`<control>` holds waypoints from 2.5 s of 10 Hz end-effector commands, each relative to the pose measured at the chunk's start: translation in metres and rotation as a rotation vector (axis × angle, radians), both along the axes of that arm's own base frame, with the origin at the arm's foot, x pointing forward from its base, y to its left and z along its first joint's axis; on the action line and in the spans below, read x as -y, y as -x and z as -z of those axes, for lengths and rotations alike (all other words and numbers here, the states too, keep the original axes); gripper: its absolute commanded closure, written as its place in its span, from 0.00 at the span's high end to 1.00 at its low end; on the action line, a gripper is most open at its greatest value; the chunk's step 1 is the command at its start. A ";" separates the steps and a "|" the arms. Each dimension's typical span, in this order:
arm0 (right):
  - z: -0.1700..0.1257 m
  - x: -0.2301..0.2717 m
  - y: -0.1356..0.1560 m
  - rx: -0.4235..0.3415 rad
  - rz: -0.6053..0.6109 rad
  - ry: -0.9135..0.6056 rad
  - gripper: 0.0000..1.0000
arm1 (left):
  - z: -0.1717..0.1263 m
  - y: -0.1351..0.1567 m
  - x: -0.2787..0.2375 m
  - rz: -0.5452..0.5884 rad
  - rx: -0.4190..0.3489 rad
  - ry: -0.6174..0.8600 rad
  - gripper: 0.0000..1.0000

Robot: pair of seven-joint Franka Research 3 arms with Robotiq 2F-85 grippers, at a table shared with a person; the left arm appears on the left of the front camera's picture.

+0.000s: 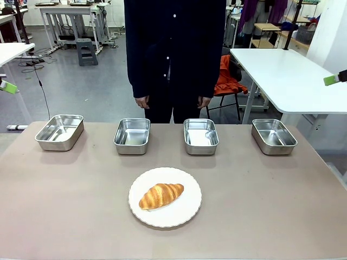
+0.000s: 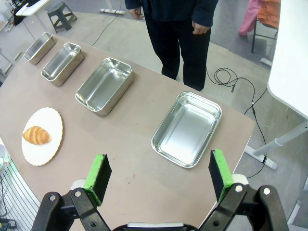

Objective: Place the bread in the container.
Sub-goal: Place the Butter Roll into the Airtight Container indicated by the human.

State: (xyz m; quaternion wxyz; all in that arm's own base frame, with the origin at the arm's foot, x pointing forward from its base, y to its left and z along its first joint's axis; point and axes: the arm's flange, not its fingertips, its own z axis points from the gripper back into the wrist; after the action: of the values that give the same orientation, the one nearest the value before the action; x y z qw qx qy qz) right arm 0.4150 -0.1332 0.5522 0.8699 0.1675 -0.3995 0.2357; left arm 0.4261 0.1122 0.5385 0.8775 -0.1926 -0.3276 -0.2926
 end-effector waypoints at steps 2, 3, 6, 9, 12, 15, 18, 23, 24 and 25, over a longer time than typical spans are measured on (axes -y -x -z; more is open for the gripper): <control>0.000 0.000 -0.001 0.009 -0.005 -0.019 1.00 | -0.002 0.000 0.000 -0.005 0.007 0.005 1.00; 0.000 0.000 -0.001 0.009 -0.005 -0.019 1.00 | -0.002 0.000 0.000 -0.005 0.007 0.005 1.00; 0.000 0.000 -0.001 0.009 -0.005 -0.019 1.00 | -0.002 0.000 0.000 -0.005 0.007 0.005 1.00; 0.000 0.000 -0.001 0.009 -0.005 -0.019 1.00 | -0.002 0.000 0.000 -0.005 0.007 0.005 1.00; 0.000 0.000 -0.001 0.009 -0.005 -0.019 1.00 | -0.002 0.000 0.000 -0.005 0.007 0.005 1.00; 0.000 0.000 -0.001 0.009 -0.005 -0.019 1.00 | -0.002 0.000 0.000 -0.005 0.007 0.005 1.00; 0.000 0.000 -0.001 0.009 -0.005 -0.019 1.00 | -0.002 0.000 0.000 -0.005 0.007 0.005 1.00; 0.000 0.000 -0.001 0.009 -0.005 -0.019 1.00 | -0.002 0.000 0.000 -0.005 0.007 0.005 1.00; 0.000 0.000 -0.001 0.009 -0.005 -0.019 1.00 | -0.002 0.000 0.000 -0.005 0.007 0.005 1.00; 0.000 0.000 -0.001 0.009 -0.005 -0.019 1.00 | -0.002 0.000 0.000 -0.005 0.007 0.005 1.00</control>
State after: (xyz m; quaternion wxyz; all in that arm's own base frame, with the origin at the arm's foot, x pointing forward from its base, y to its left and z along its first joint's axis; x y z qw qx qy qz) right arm 0.4150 -0.1332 0.5522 0.8699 0.1675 -0.3995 0.2357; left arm 0.4261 0.1122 0.5385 0.8775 -0.1926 -0.3276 -0.2926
